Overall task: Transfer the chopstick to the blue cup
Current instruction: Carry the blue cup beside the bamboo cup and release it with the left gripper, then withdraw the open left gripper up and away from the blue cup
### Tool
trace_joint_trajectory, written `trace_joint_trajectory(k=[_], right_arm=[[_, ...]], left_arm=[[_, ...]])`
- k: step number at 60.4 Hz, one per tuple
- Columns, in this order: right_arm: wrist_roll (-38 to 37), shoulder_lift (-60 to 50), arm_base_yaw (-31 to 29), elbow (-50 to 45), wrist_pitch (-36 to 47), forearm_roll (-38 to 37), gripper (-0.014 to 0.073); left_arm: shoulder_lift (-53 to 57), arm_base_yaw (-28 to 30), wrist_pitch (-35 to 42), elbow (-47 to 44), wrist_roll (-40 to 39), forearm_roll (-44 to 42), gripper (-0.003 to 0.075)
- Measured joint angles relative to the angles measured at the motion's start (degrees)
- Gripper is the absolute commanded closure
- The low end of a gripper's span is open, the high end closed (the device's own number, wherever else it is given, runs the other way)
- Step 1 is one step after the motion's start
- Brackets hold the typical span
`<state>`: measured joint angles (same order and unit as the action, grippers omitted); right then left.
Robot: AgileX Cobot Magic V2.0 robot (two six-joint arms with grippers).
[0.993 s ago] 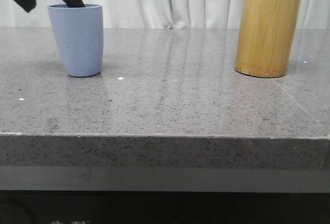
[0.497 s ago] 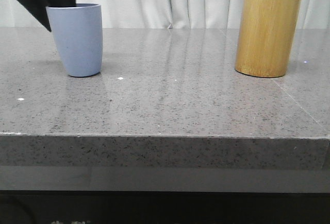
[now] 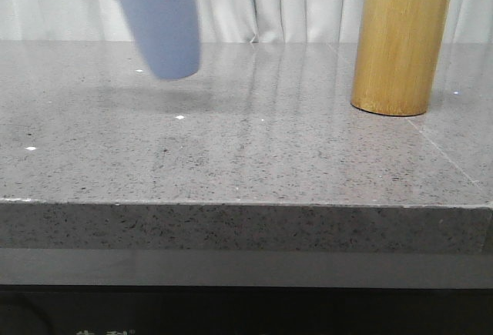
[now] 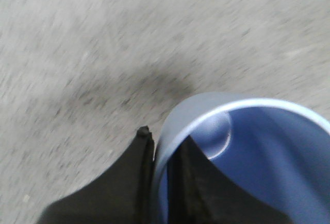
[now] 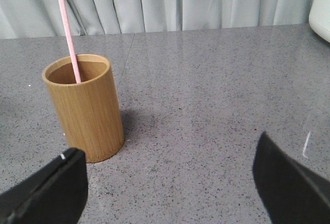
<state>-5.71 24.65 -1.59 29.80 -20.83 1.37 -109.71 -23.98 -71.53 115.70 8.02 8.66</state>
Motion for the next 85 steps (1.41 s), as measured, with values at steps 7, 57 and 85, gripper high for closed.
trace_joint_trajectory(k=[7,57,85], right_arm=[[0.0,0.0,0.0,0.0,0.0,0.0,-0.0062],[0.0,0.0,0.0,0.0,0.1,0.0,-0.0062],[0.0,0.0,0.0,0.0,0.1,0.0,-0.0062]], left_arm=[[-3.4,-4.0,-0.2,6.3,0.0,0.2,0.0738],[-15.9,-10.7,-0.6,18.9,0.0,-1.1,0.0216],[-9.2,-10.7,-0.8,22.5,-2.8,0.6,0.0244]])
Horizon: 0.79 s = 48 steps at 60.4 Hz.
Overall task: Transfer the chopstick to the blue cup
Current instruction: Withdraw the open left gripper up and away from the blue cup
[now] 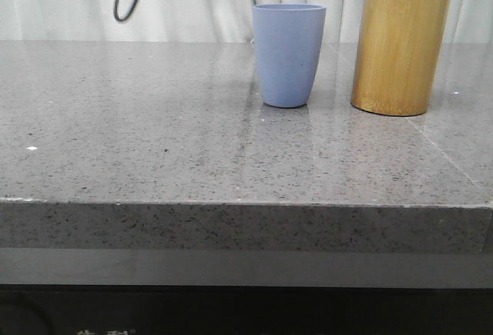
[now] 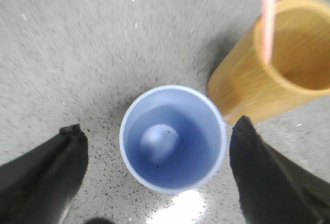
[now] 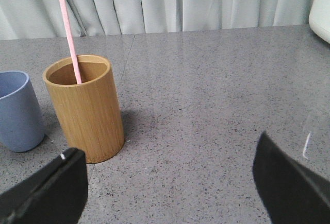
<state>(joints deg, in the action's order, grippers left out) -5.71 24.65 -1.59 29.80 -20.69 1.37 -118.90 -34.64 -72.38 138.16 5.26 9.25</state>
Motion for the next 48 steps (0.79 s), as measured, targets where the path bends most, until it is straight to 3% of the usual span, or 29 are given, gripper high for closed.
trace_joint_trajectory(k=[3,11,17,33,48], right_arm=[[0.0,0.0,0.0,0.0,0.0,0.0,-0.0062],[0.0,0.0,0.0,0.0,0.1,0.0,-0.0062],[0.0,0.0,0.0,0.0,0.3,0.0,-0.0062],[0.0,0.0,0.0,0.0,0.3,0.0,-0.0062],[0.0,0.0,0.0,0.0,0.3,0.0,-0.0062]], left_arm=[[1.4,0.0,0.0,0.0,0.0,-0.3,0.0306],[5.1,0.0,0.0,-1.6,0.0,-3.0,0.0576],[7.8,0.0,0.0,-5.3,0.0,-5.8,0.0738],[16.3,2.1,0.0,-19.9,-1.3,-12.4,0.0739],[28.9,14.0,0.8,-36.7,-4.5,-13.3,0.0739]])
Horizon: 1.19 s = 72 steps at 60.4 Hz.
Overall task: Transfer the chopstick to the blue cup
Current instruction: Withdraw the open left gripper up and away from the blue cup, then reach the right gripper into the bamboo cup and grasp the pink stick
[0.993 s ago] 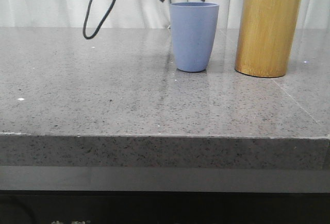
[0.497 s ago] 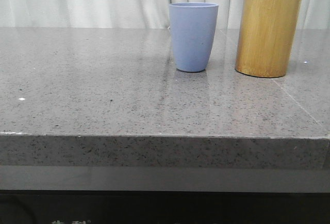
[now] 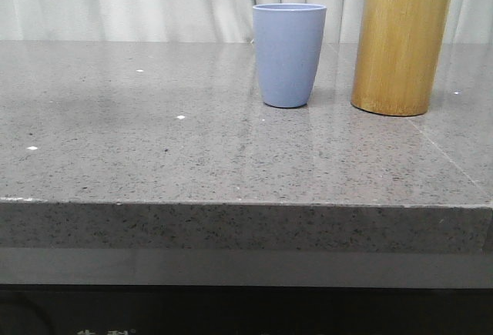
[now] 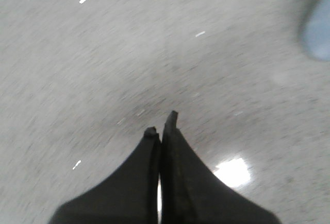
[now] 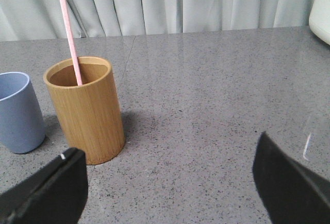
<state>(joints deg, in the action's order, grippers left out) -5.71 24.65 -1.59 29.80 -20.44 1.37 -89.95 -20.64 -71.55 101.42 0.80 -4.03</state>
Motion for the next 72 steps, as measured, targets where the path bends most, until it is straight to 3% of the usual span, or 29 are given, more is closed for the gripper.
trace_joint_trajectory(k=[11,17,26,41,57,72], right_arm=[[0.0,0.0,0.0,0.0,0.0,0.0,-0.0062],[0.0,0.4,0.0,0.0,0.0,0.0,-0.0062],[0.0,2.7,0.0,0.5,0.2,0.0,-0.0062],[0.0,10.9,0.0,2.2,4.5,0.0,-0.0062],[0.6,27.3,5.0,14.2,8.0,-0.9,-0.0062],[0.9,46.6,11.8,28.9,12.7,-1.4,-0.0062]], left_arm=[[11.4,8.5,8.2,-15.6,-1.2,3.2,0.0739],[20.2,11.8,16.4,-26.3,-1.4,4.5,0.0739],[33.8,12.8,27.0,-42.5,-1.4,5.2,0.0739],[55.8,12.8,39.7,-61.9,-1.4,5.3,0.0739],[77.3,12.8,46.4,-74.2,-1.4,5.3,0.0739],[84.7,12.8,46.9,-77.8,-1.4,5.3,0.0739]])
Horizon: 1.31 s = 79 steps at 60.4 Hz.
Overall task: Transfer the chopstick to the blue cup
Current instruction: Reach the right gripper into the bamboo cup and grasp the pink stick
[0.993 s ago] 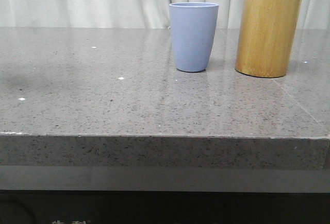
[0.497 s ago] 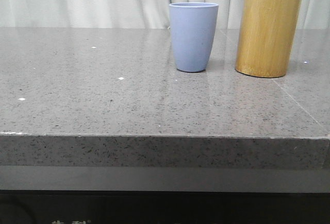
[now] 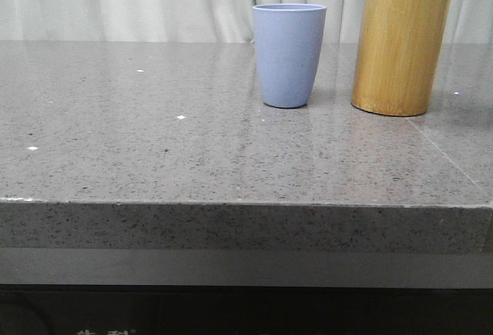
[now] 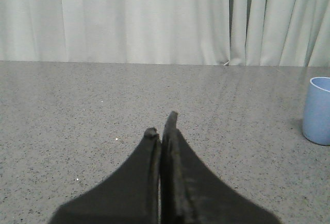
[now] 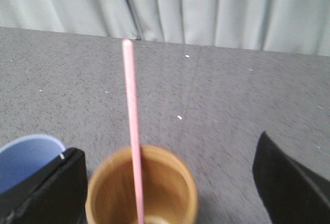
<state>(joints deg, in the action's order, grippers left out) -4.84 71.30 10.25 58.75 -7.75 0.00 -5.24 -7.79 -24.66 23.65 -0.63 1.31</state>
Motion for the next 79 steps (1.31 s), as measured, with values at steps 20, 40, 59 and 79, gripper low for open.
trace_joint_trajectory(k=[20,40,59,79], right_arm=[[0.1,19.4,0.9,15.5,0.4,0.0,-0.0062],[0.1,24.9,1.4,19.9,-0.1,0.0,0.0233],[0.1,24.5,1.4,20.1,-0.1,0.0,0.066],[0.1,16.3,1.4,20.1,2.8,0.0,0.0662]], left_arm=[[0.3,0.0,0.0,-0.3,0.0,0.0,0.0739],[0.3,0.0,0.0,-0.5,0.0,0.0,0.0739],[0.3,0.0,0.0,-0.5,0.0,0.0,0.0739],[0.3,0.0,0.0,-0.5,0.0,0.0,0.0739]])
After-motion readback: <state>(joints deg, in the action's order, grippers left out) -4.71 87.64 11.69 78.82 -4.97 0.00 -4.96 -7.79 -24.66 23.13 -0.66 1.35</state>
